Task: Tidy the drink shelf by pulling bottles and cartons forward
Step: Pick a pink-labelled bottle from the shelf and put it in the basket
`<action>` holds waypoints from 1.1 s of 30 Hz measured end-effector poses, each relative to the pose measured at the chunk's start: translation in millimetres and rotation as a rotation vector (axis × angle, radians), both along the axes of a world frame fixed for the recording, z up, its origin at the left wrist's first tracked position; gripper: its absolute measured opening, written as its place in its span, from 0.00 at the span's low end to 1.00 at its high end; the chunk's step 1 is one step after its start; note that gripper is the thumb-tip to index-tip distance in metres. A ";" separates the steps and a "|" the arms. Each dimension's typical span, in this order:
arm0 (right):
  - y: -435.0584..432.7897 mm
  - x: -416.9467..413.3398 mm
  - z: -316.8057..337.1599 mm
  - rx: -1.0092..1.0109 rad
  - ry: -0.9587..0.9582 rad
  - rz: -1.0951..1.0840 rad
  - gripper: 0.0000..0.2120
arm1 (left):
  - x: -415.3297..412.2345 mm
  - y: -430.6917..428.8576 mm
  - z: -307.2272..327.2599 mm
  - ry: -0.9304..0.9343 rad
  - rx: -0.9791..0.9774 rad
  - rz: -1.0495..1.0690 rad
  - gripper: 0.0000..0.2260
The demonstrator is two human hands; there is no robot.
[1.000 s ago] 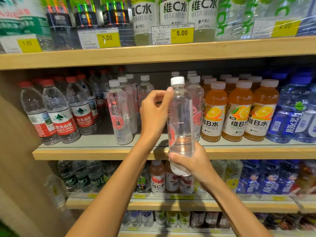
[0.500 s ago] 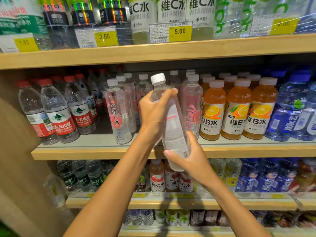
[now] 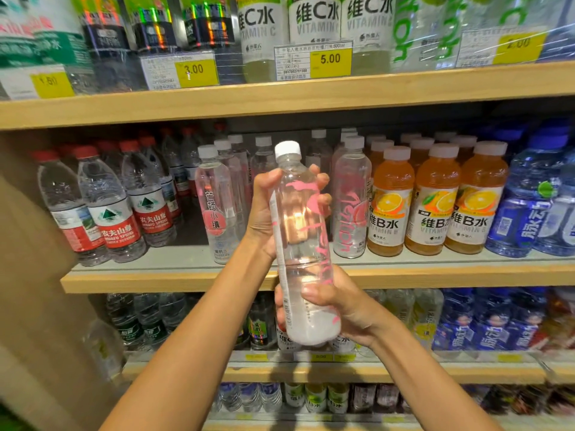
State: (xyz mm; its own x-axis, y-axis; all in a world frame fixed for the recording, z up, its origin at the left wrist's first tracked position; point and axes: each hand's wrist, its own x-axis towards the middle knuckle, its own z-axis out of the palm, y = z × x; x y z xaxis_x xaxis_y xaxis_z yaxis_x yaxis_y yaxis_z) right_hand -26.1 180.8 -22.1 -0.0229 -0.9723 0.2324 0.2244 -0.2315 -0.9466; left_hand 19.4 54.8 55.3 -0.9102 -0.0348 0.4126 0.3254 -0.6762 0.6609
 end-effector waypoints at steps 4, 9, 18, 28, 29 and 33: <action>-3.9 3.4 -5.8 -0.004 0.098 -0.246 0.23 | 1.4 -7.9 -5.4 -0.078 -0.086 0.153 0.27; -7.5 0.7 -4.6 0.001 0.260 -0.570 0.24 | 6.3 -7.4 -6.9 -0.302 -0.440 0.681 0.28; -32.7 7.8 -13.0 0.057 0.533 -0.981 0.33 | 15.7 20.0 -34.1 -0.262 -0.840 1.175 0.25; -53.8 -27.6 -24.1 -0.046 0.641 -0.616 0.30 | 12.9 -14.8 -47.8 -0.185 -0.797 1.468 0.23; -53.7 -34.2 -25.9 -0.043 0.694 -0.627 0.27 | 13.7 -20.1 -49.2 -0.186 -0.822 1.473 0.23; -56.8 -59.8 -40.4 -0.010 1.014 -0.730 0.20 | 12.4 -37.6 -57.1 -0.215 -0.995 1.429 0.28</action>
State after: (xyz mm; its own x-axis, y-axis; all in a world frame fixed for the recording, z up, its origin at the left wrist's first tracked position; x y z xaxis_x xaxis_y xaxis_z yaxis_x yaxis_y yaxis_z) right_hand -85.8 124.0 -62.5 -0.3621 -0.8059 0.4685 -0.7887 -0.0031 -0.6148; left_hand 31.7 17.2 -1.8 -0.4300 -0.6170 0.6591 0.1096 0.6890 0.7164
